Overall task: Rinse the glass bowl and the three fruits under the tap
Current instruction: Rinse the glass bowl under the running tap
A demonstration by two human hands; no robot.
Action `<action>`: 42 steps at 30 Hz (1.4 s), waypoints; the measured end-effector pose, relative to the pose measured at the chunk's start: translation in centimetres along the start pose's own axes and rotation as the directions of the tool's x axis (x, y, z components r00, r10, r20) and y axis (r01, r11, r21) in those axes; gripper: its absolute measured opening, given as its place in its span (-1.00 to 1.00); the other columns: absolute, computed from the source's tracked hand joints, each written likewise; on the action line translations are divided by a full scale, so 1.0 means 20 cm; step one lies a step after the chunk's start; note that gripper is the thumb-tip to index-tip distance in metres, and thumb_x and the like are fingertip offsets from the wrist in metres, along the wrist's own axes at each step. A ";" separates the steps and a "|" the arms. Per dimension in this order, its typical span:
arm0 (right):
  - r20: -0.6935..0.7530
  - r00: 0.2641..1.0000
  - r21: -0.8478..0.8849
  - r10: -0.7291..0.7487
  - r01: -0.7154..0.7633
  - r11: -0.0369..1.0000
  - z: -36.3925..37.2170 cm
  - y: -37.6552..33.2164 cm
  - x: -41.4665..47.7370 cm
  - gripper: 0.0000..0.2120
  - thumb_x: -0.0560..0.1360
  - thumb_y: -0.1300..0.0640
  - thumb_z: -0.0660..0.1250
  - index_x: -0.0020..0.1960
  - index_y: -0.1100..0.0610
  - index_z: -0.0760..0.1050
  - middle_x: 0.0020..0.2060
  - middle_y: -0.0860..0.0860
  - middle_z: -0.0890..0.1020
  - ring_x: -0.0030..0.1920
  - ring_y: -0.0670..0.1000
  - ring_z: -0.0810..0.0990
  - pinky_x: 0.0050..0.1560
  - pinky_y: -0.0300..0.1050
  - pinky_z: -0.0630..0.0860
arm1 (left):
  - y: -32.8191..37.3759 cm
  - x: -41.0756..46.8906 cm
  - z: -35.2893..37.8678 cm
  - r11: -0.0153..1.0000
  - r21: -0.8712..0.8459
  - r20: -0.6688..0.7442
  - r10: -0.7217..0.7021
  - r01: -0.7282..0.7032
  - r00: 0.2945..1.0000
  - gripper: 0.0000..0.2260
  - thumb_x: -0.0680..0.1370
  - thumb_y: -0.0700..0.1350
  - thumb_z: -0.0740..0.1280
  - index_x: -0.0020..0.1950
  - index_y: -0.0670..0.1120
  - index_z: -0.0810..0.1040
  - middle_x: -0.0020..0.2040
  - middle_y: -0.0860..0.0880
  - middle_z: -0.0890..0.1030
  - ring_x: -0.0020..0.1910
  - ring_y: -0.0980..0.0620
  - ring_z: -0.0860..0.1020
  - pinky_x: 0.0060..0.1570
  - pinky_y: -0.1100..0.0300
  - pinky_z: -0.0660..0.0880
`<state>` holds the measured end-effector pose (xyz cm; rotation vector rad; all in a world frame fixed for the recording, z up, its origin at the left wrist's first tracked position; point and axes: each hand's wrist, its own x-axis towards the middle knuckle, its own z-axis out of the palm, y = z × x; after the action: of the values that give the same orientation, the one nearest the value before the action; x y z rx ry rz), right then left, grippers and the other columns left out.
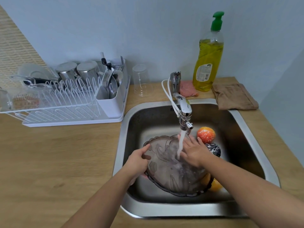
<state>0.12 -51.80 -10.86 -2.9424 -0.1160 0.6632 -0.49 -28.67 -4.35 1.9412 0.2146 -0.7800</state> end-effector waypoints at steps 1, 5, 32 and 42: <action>0.020 0.999 0.008 0.025 -0.025 1.000 0.02 0.01 -0.01 -0.35 0.61 -0.17 -0.11 0.53 0.03 -0.34 0.54 0.01 -0.24 0.53 0.06 -0.28 0.49 0.12 -0.23 | 0.00 0.00 0.00 1.000 0.009 0.001 0.001 -0.001 1.000 -0.43 0.58 -0.37 0.10 0.51 0.11 0.23 0.24 -0.09 0.48 0.07 -0.23 0.60 -0.22 -0.04 0.66; 0.038 0.994 0.156 0.106 -0.111 0.981 0.00 -0.08 0.01 -0.28 0.56 -0.30 -0.19 0.54 0.09 -0.30 0.54 0.08 -0.23 0.52 0.15 -0.30 0.51 0.14 -0.24 | 0.00 -0.01 0.02 0.998 0.049 0.012 0.025 -0.026 1.000 -0.44 0.59 -0.34 0.11 0.51 0.14 0.22 0.24 -0.06 0.49 0.05 -0.19 0.61 -0.18 -0.05 0.66; 0.162 0.889 0.766 -0.428 0.160 0.623 0.09 -0.45 -0.33 -0.41 0.60 -0.22 -0.10 0.56 -0.03 -0.04 0.53 -0.19 0.02 0.49 -0.25 -0.07 0.52 -0.20 -0.16 | 0.12 0.04 -0.06 0.866 0.478 -0.300 0.319 -0.148 0.899 -0.36 0.53 -0.35 0.11 0.53 0.14 0.16 0.27 -0.12 0.55 0.08 -0.10 0.57 0.01 0.11 0.56; -0.072 0.995 0.036 -0.065 0.068 0.997 0.05 -0.02 -0.06 -0.31 0.57 -0.23 -0.03 0.56 0.09 -0.13 0.56 0.03 -0.07 0.55 -0.02 -0.14 0.49 0.03 -0.24 | 0.06 0.00 -0.04 0.987 0.117 -0.157 0.131 -0.114 0.979 -0.42 0.58 -0.33 0.11 0.53 0.12 0.21 0.29 -0.06 0.47 0.03 -0.12 0.58 -0.33 0.13 0.63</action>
<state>-1.43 -51.42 -11.25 -2.9073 -0.1915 0.5458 0.37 -28.67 -3.21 2.1020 0.1530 -0.5602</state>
